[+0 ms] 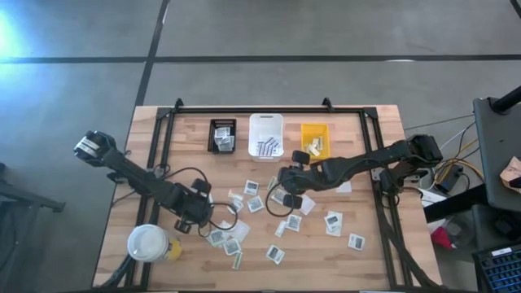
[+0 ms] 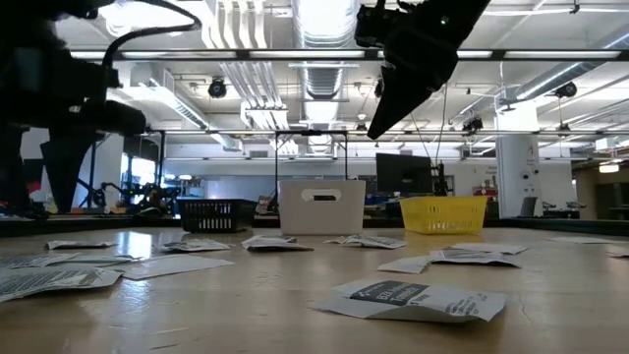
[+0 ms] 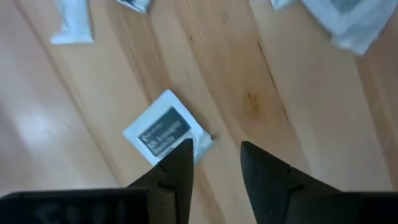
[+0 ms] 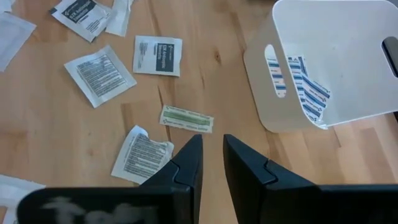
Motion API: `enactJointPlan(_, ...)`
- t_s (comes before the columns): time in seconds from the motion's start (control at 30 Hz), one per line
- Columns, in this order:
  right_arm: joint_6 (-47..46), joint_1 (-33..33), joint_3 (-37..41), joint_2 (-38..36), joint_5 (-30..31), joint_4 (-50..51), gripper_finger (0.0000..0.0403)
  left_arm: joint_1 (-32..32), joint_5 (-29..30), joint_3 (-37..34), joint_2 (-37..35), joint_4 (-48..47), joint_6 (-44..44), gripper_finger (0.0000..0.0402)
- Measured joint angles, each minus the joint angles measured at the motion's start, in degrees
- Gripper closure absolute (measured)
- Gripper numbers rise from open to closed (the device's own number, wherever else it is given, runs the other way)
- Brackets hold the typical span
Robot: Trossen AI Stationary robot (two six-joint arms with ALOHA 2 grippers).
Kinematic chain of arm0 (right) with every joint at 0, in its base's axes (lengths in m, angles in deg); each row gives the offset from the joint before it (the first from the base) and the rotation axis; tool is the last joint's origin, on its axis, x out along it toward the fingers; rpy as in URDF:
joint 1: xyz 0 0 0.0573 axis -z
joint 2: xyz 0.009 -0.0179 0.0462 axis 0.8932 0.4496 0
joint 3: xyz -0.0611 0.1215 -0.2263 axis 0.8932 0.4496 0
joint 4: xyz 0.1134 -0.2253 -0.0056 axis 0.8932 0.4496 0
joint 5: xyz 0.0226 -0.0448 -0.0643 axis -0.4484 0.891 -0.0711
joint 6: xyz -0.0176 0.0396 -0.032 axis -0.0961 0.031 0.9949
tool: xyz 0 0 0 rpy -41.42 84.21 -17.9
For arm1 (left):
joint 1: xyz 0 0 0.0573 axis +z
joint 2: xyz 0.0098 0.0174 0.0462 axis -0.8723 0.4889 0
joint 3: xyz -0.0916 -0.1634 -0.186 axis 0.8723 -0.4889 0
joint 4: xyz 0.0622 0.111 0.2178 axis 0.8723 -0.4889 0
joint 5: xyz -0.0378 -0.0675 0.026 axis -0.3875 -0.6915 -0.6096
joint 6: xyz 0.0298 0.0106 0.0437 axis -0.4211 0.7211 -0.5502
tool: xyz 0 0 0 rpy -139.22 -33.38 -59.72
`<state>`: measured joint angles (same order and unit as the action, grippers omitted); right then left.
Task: Pick & Place First Aid Supplies
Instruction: Put the towelette pack into the black basket
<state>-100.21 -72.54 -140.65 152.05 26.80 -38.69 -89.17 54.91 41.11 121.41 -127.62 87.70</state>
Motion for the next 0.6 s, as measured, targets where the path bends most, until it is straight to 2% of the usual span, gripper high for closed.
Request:
enactJointPlan(0.37,0.00,0.00,-0.02,0.00,0.00,-0.07,0.0346,0.36,1.00,-4.30,0.10,6.84,-2.99,0.0275)
enactJointPlan(0.6,0.02,0.00,-0.02,0.00,-0.02,-0.34,0.0346,1.07,0.67,-6.48,0.15,7.23,-3.07,0.0275)
